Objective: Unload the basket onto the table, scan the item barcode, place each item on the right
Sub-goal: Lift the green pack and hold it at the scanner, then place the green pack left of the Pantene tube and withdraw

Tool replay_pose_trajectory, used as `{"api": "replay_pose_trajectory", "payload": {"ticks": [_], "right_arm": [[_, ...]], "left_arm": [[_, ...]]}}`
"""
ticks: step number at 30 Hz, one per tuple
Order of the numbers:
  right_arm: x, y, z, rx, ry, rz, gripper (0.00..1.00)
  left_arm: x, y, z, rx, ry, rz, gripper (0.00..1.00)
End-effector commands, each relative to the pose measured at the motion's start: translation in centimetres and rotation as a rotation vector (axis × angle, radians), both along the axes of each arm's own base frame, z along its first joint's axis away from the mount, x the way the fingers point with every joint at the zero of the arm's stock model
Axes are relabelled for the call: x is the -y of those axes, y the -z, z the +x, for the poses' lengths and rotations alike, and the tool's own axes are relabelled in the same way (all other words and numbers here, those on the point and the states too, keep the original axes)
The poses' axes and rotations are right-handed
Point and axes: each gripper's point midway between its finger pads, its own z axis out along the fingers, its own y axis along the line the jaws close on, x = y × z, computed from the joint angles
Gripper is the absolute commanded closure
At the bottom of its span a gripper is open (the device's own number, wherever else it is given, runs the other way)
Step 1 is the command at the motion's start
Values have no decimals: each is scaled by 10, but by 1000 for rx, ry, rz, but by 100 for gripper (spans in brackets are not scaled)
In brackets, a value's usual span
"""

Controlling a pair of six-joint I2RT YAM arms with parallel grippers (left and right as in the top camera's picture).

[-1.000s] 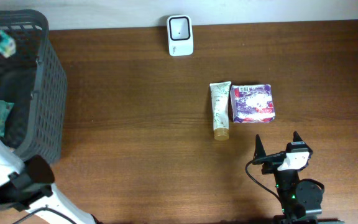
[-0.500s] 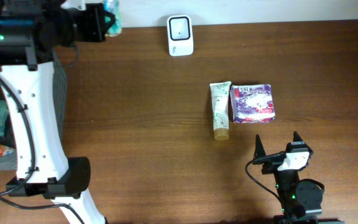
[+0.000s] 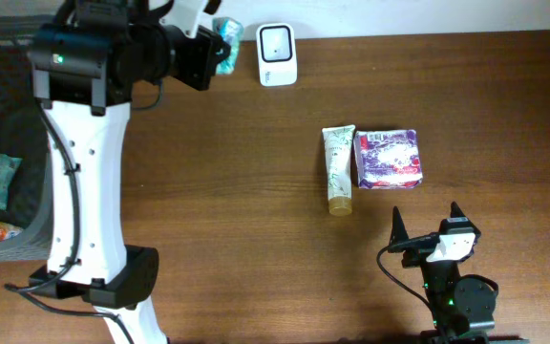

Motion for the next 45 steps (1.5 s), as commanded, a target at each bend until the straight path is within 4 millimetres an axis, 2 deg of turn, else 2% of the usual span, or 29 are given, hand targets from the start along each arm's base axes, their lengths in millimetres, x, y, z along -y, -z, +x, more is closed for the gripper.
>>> {"api": "replay_pose_trajectory", "payload": {"ticks": [1, 7, 11, 12, 14, 16, 17, 20, 23, 28, 33, 36, 40, 43, 45], "right_arm": [[3, 4, 0, -6, 12, 0, 1], [3, 4, 0, -6, 12, 0, 1], [3, 4, 0, -6, 12, 0, 1], [3, 4, 0, -6, 12, 0, 1], [3, 4, 0, -6, 12, 0, 1], [3, 4, 0, -6, 12, 0, 1], [3, 4, 0, -6, 12, 0, 2], [3, 4, 0, -6, 12, 0, 1], [3, 4, 0, -6, 12, 0, 1], [3, 4, 0, -6, 12, 0, 2], [3, 4, 0, -6, 12, 0, 1], [3, 4, 0, -6, 12, 0, 1], [3, 4, 0, -6, 12, 0, 1], [3, 4, 0, -6, 12, 0, 1], [3, 4, 0, -6, 12, 0, 1]], "left_arm": [[10, -6, -10, 33, 47, 22, 100], [22, 32, -10, -80, 75, 47, 100], [50, 63, -19, -152, 140, 75, 100], [51, 67, -18, -156, 140, 85, 100], [37, 85, -12, -171, 59, 188, 100], [22, 94, -2, -207, -83, 213, 100], [19, 98, 2, -221, -137, 208, 100], [19, 106, 0, -247, -140, 212, 100], [23, 134, 2, -322, -180, 196, 100], [29, 197, -10, -490, -259, 204, 100], [61, 258, -31, -539, -202, 241, 100], [79, 282, -37, -570, -268, 190, 100], [104, 303, -36, -559, -324, 111, 100], [114, 312, -34, -524, -357, 92, 85], [121, 316, -40, -511, -343, 115, 81]]}}
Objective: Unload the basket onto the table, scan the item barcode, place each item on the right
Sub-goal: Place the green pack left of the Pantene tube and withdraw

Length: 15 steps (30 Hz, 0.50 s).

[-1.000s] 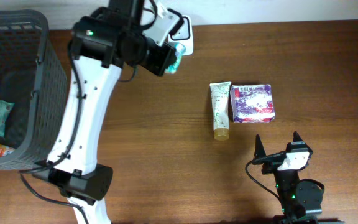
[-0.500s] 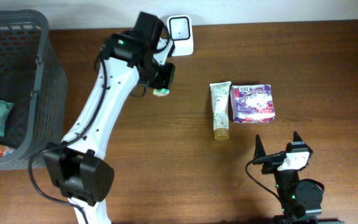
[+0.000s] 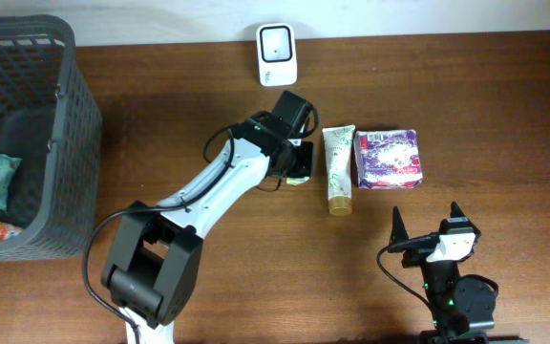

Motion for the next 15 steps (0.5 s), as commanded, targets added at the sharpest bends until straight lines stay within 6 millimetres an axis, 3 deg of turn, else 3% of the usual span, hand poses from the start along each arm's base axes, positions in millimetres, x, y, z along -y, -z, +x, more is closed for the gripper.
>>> {"api": "replay_pose_trajectory", "payload": {"ticks": [1, 2, 3, 4, 6, 8, 11, 13, 14, 15], "right_arm": [[3, 4, 0, -6, 12, -1, 1], [3, 4, 0, -6, 12, -1, 1], [3, 4, 0, -6, 12, -1, 1], [3, 4, 0, -6, 12, -1, 1], [3, 4, 0, -6, 12, -1, 1], [3, 4, 0, -6, 12, -1, 1], [3, 4, 0, -6, 12, -1, 1], [3, 4, 0, -6, 12, -1, 1], [3, 4, 0, -6, 12, -1, 1], [3, 4, 0, -6, 12, -1, 1]], "left_arm": [[7, 3, -7, 11, -9, 21, 77], [10, 3, -9, 11, -2, 21, 76], [14, 3, -12, 11, 9, 21, 67], [18, 2, -14, 15, 18, 20, 45], [19, 1, -12, 26, 18, 15, 43], [11, -17, 3, 55, -11, -5, 43], [-19, -79, 29, 153, -52, -42, 40], [-50, -140, 41, 270, -63, -63, 33], [-75, -185, 43, 366, -82, -82, 30], [-90, -210, 42, 423, -99, -92, 28]]}}
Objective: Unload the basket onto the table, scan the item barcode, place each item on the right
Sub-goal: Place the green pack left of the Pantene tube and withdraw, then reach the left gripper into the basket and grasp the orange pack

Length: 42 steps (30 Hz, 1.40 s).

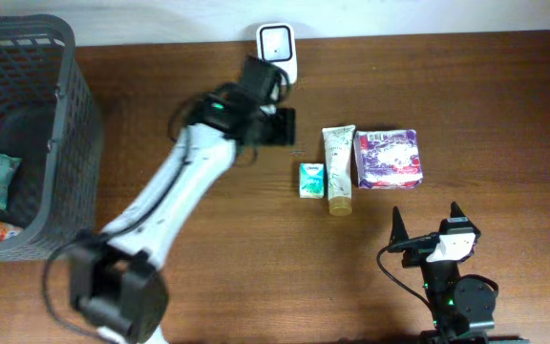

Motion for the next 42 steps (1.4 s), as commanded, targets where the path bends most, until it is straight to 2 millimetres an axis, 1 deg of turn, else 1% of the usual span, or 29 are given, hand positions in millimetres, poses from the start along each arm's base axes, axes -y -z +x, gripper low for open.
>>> {"api": "replay_pose_trajectory", "payload": {"ticks": [1, 2, 3, 4, 5, 6, 7, 8, 9, 11, 13, 16, 19, 20, 21, 22, 25, 27, 28, 29, 33, 34, 35, 37, 38, 39, 40, 41, 42], "right_arm": [[3, 4, 0, -6, 12, -1, 1], [3, 4, 0, -6, 12, -1, 1], [3, 4, 0, -6, 12, -1, 1], [3, 4, 0, -6, 12, -1, 1], [3, 4, 0, -6, 12, -1, 1], [3, 4, 0, -6, 12, -1, 1], [3, 4, 0, -6, 12, -1, 1], [3, 4, 0, -6, 12, -1, 1], [3, 4, 0, -6, 12, -1, 1], [3, 4, 0, -6, 12, -1, 1], [3, 4, 0, -6, 12, -1, 1], [3, 4, 0, -6, 12, -1, 1], [3, 4, 0, -6, 12, -1, 1], [3, 4, 0, -6, 12, -1, 1], [3, 4, 0, -6, 12, -1, 1], [3, 4, 0, -6, 12, -1, 1], [3, 4, 0, -6, 12, -1, 1], [3, 4, 0, -6, 12, -1, 1], [3, 4, 0, -6, 12, -1, 1], [3, 4, 0, -6, 12, -1, 1], [3, 4, 0, -6, 12, -1, 1], [3, 4, 0, -6, 12, -1, 1], [3, 4, 0, -6, 12, -1, 1], [3, 4, 0, -6, 12, -1, 1], [3, 4, 0, -6, 12, -1, 1], [3, 4, 0, -6, 12, -1, 1], [3, 4, 0, -6, 12, -1, 1], [3, 4, 0, -6, 12, -1, 1], [3, 4, 0, -6, 12, -1, 1]], "left_arm": [[-56, -135, -1, 316, -26, -50, 24], [-80, -162, -7, 378, -73, -62, 18], [-97, -180, -12, 422, -107, -68, 5], [-114, -195, -16, 458, -145, -69, 1], [-128, -207, -20, 490, -180, -66, 1], [-155, -224, -28, 540, -250, -49, 1], [-188, -243, -38, 597, -342, -20, 1], [-206, -253, -45, 627, -396, -1, 1], [-217, -259, -49, 644, -427, 9, 1], [-250, -275, -65, 698, -538, 57, 1], [-272, -280, -73, 716, -614, 95, 1], [-298, -278, -76, 711, -704, 150, 1], [-327, -271, -75, 687, -811, 233, 1], [-339, -267, -75, 672, -855, 270, 1], [-356, -260, -73, 648, -913, 318, 1], [-365, -255, -72, 633, -940, 339, 1], [-406, -225, -59, 538, -1023, 398, 1], [-434, -202, -55, 468, -1073, 428, 1], [-451, -189, -55, 428, -1104, 442, 1], [-462, -182, -57, 404, -1125, 452, 1], [-500, -166, -72, 347, -1210, 479, 1], [-508, -160, -75, 326, -1224, 482, 1], [-515, -150, -76, 292, -1230, 480, 1], [-521, -129, -75, 230, -1218, 464, 1], [-521, -116, -67, 199, -1170, 457, 1], [-520, -112, -64, 188, -1147, 453, 1], [-520, -100, -58, 162, -1113, 451, 0], [-521, -84, -53, 117, -1058, 468, 3], [-522, -73, -52, 78, -1027, 483, 5]]}}
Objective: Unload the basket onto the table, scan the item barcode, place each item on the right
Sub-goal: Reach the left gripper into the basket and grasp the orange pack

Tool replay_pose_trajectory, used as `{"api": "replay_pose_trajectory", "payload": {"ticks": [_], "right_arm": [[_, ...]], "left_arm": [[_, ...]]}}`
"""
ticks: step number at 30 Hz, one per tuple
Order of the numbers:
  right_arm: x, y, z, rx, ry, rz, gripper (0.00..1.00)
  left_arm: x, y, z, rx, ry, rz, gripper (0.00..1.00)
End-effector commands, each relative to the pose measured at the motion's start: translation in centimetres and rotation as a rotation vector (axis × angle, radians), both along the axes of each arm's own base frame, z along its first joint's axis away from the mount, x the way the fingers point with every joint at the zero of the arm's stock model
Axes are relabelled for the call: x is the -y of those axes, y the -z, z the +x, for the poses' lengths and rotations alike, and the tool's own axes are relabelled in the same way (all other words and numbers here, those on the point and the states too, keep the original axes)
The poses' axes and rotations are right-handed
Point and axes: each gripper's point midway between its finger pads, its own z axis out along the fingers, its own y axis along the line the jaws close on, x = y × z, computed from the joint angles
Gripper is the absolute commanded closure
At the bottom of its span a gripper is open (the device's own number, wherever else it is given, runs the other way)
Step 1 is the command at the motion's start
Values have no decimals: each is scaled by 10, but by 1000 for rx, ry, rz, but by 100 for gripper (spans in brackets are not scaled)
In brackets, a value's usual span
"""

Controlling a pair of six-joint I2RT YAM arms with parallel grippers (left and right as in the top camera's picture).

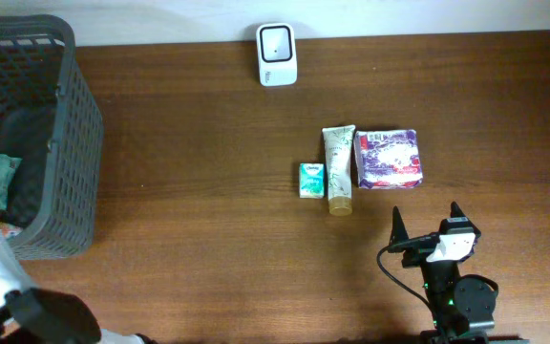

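Observation:
The white barcode scanner stands at the back edge of the table. A small teal packet lies flat, touching the left side of a pale green tube. Right of the tube rests a purple packet. My left arm rises along the left edge of the frame. Its end hangs over the grey basket, and its fingers cannot be made out. My right gripper stands open near the front edge, below the purple packet, holding nothing.
The basket at the far left holds a teal pouch and an orange item. Bare brown tabletop lies between the basket and the row of items.
My left arm was stretched over the table with its gripper beside the scanner; now it is at the far left over the basket. The teal packet and the right arm have not moved.
My left gripper first held the teal packet up near the scanner. Then it was low beside the tube. Then the packet lay on the table left of the tube with the gripper apart from it, and now the arm is over the basket.

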Motion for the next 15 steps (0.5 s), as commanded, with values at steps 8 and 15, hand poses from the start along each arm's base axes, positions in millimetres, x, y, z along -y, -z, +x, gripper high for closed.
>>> {"api": "replay_pose_trajectory", "payload": {"ticks": [8, 15], "right_arm": [[3, 4, 0, -6, 12, 0, 1], [3, 4, 0, -6, 12, 0, 1]], "left_arm": [[2, 77, 9, -300, 203, -62, 10], [11, 125, -13, -401, 90, -217, 12]]}}
